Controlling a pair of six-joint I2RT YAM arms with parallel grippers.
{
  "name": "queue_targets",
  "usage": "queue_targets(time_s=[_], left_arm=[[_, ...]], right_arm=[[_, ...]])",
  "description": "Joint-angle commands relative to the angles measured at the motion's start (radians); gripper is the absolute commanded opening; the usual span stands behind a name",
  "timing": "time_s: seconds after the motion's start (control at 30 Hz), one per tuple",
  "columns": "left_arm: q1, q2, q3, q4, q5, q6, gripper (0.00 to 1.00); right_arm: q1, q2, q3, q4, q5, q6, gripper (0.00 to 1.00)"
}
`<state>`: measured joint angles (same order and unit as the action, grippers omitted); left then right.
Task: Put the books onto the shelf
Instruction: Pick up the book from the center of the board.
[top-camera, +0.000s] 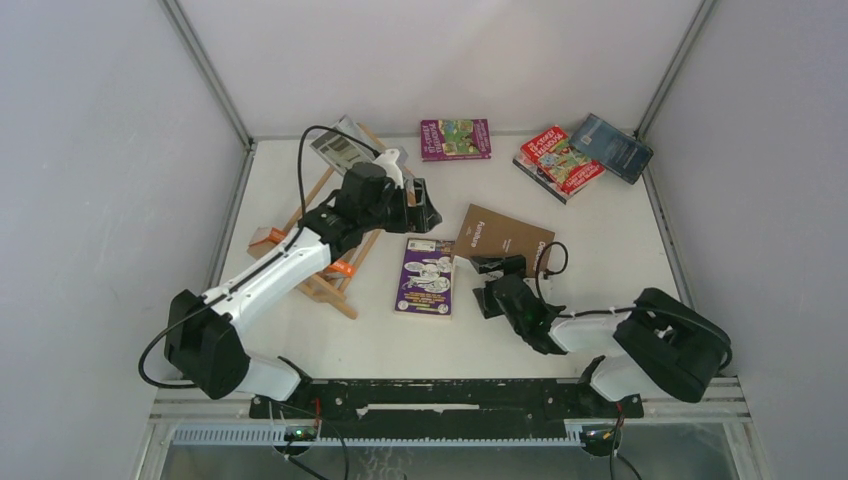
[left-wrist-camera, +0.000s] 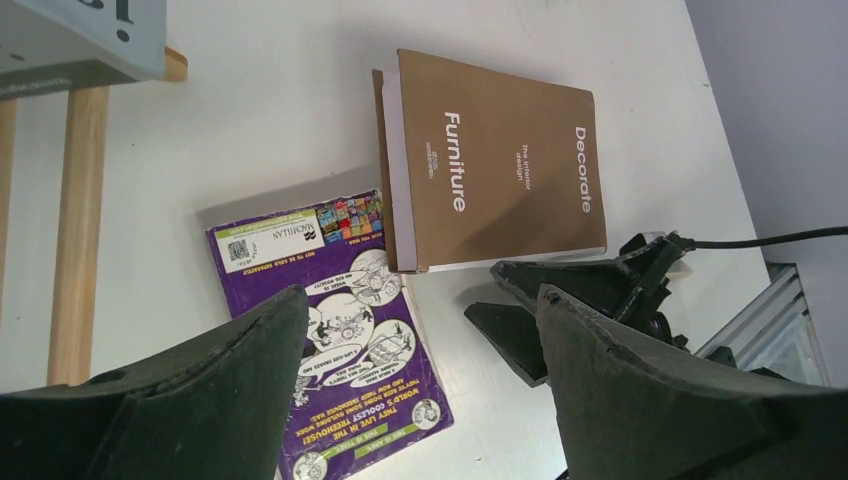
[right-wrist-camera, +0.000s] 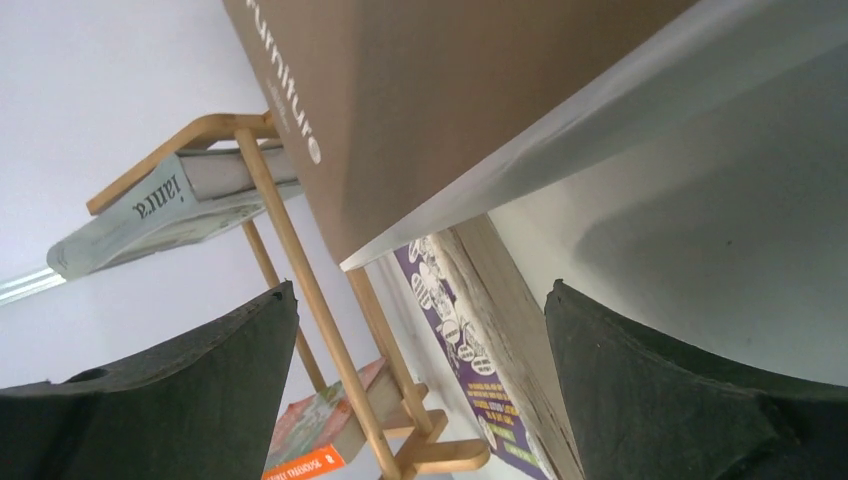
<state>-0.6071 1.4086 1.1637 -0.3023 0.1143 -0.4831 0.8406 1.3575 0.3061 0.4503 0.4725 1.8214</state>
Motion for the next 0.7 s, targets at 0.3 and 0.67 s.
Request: queue_targets(time_s=[0.3, 0.67], left_arm=[[0.007, -0.048, -0.007, 0.061, 0.050, 0.073, 0.87], [0.008, -0.132, -0.052, 0.092, 0.027, 0.074, 0.88]], right_arm=[[0.045, 0.216, -0.020, 0.246, 0.186, 0.231, 0.99], [0.081, 0.451, 0.018, 0.302, 0.334, 0.450, 0.99]])
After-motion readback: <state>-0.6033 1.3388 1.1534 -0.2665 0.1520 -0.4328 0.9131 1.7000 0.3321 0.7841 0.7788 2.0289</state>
